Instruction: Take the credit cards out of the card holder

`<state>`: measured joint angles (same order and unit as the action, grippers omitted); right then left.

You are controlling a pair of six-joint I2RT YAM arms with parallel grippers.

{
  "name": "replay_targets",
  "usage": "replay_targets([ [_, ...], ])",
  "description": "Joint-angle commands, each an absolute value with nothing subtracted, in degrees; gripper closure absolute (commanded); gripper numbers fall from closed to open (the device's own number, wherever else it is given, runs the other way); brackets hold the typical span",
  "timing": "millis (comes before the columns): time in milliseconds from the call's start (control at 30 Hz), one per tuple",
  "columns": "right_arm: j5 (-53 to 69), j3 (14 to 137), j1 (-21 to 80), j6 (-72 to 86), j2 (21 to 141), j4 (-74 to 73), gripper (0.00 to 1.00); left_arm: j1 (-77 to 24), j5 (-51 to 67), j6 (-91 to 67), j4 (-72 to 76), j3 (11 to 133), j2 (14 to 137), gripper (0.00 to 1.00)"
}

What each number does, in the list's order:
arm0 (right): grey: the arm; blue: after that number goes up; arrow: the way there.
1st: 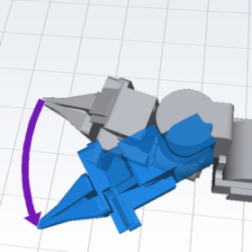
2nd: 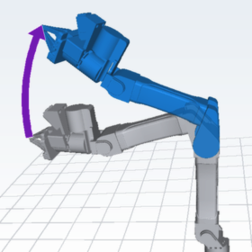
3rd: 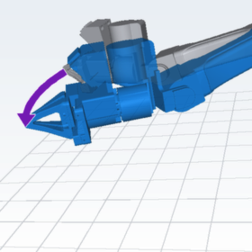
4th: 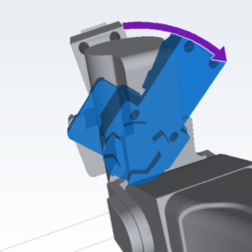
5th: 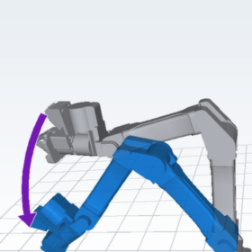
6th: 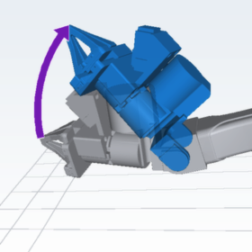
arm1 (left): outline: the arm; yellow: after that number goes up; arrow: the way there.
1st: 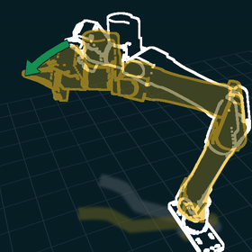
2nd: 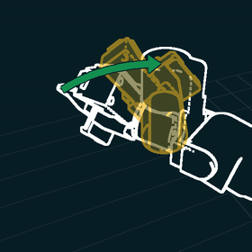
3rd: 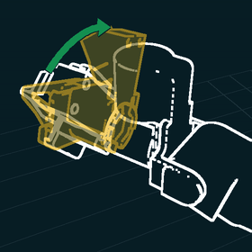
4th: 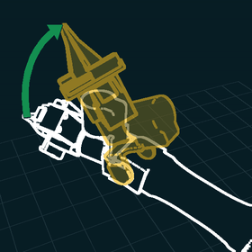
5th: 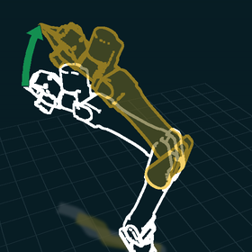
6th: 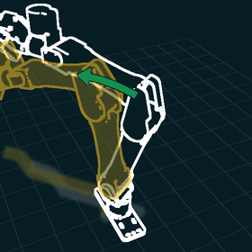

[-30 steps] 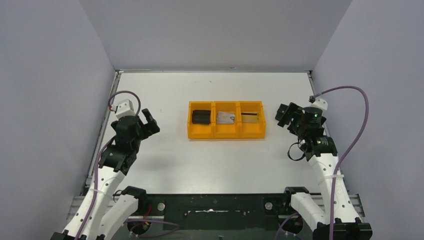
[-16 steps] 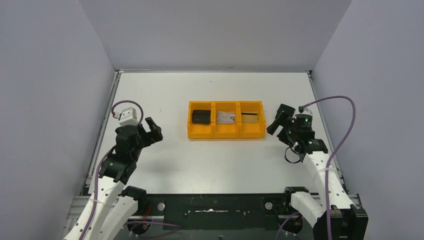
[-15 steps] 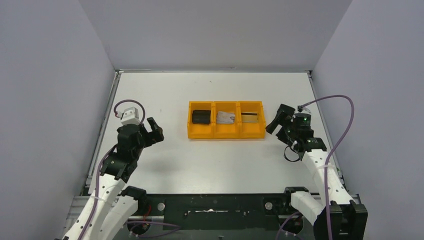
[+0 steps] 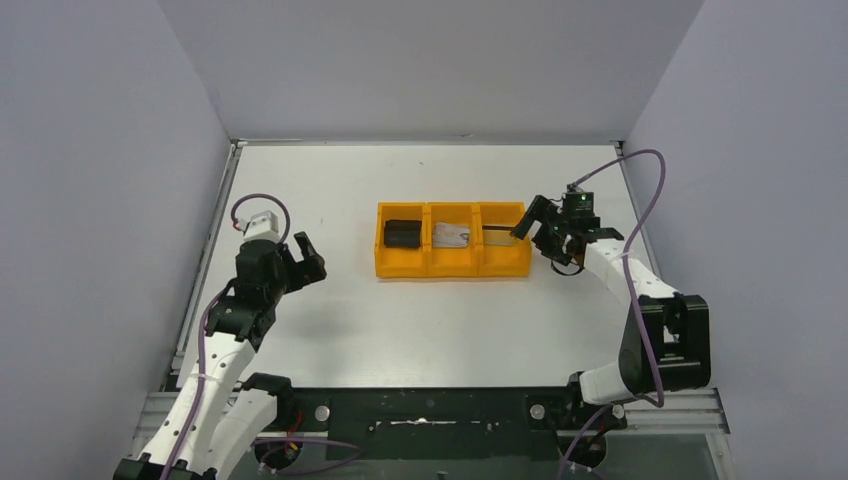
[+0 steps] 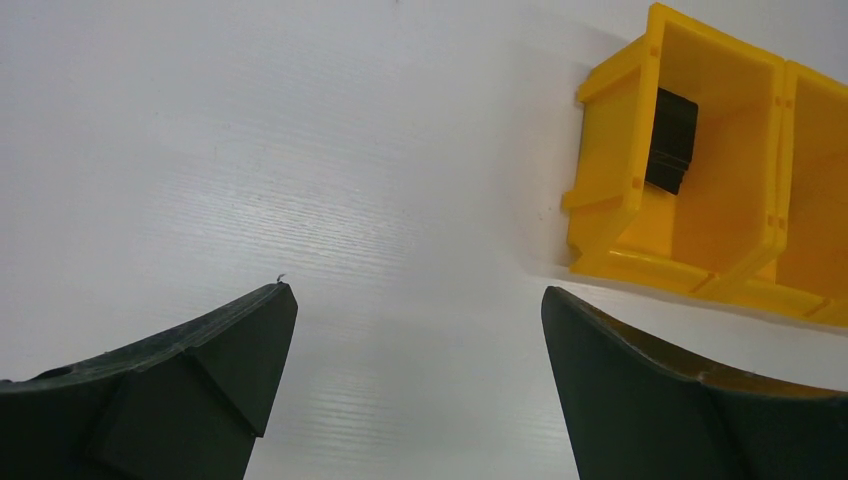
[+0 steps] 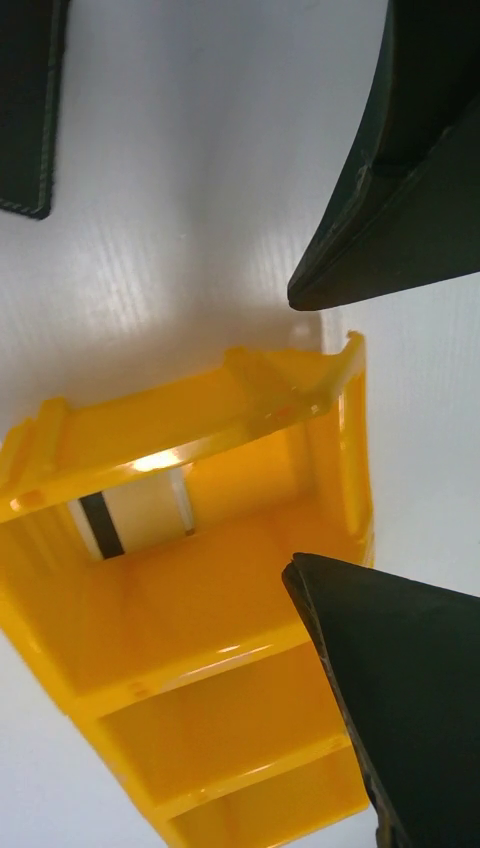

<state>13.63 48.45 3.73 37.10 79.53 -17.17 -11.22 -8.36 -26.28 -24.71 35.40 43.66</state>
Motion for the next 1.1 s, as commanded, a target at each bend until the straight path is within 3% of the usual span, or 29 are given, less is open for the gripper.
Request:
replay_targets([
  [0, 14.2, 56.7, 5.2, 33.0, 85.0, -13.9, 0.02, -8.7, -5.7, -25.3, -19.9, 37.8, 43.5, 0.03],
  [267, 14.6, 68.4, 8.7, 26.5, 95.7, -19.1, 0.02, -5.9, -2.6, -25.2, -18.3, 36.6, 43.4, 0.04],
  [600, 11.5, 69.9, 16.3, 28.7, 98.0, -16.9, 0.0, -5.1, -1.5, -25.1, -18.1, 36.6, 44.1, 0.06],
  [867, -10.1, 75.5, 16.7, 27.4, 95.1, -27.3, 0.02, -5.1, -1.1, -25.0, -18.2, 36.5, 43.7, 0.06],
  [1067, -23.7, 72.6, 13.1, 27.4, 87.0, -25.3, 0.02, -5.0, -0.6, -25.0, -17.8, 36.4, 43.4, 0.06],
])
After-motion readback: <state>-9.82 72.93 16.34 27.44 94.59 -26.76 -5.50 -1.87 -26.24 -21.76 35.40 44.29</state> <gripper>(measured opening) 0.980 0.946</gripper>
